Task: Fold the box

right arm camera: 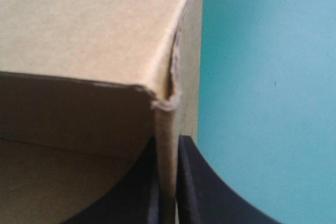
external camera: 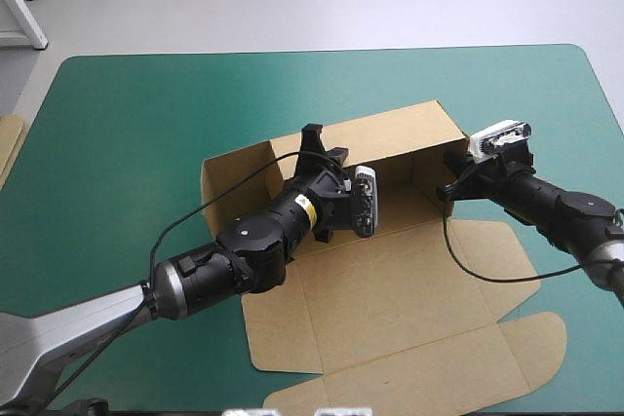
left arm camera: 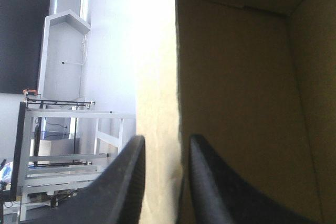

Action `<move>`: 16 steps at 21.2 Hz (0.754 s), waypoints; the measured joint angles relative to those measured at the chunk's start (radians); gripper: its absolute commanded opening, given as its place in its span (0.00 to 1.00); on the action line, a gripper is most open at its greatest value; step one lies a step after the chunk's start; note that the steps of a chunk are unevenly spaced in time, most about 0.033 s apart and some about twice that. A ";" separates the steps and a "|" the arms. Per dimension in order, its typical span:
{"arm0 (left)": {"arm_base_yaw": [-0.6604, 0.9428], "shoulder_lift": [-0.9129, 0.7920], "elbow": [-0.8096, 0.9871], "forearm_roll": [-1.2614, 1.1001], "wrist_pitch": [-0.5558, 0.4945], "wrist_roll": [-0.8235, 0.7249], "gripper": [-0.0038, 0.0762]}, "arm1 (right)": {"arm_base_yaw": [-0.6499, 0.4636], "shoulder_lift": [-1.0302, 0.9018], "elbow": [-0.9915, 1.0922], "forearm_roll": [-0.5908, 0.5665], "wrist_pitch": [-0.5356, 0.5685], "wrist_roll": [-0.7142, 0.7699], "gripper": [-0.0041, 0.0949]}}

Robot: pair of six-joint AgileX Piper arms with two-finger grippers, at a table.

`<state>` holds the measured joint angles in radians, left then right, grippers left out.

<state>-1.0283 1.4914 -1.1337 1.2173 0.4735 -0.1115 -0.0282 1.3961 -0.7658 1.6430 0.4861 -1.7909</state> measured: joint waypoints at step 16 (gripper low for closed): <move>-0.134 -0.207 -0.105 -0.684 0.125 0.166 0.33 | 0.000 0.009 -0.004 0.046 -0.015 0.002 0.03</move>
<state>-1.1621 1.2839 -1.2391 0.5338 0.5987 0.0546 -0.0282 1.4056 -0.7700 1.6885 0.4712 -1.7884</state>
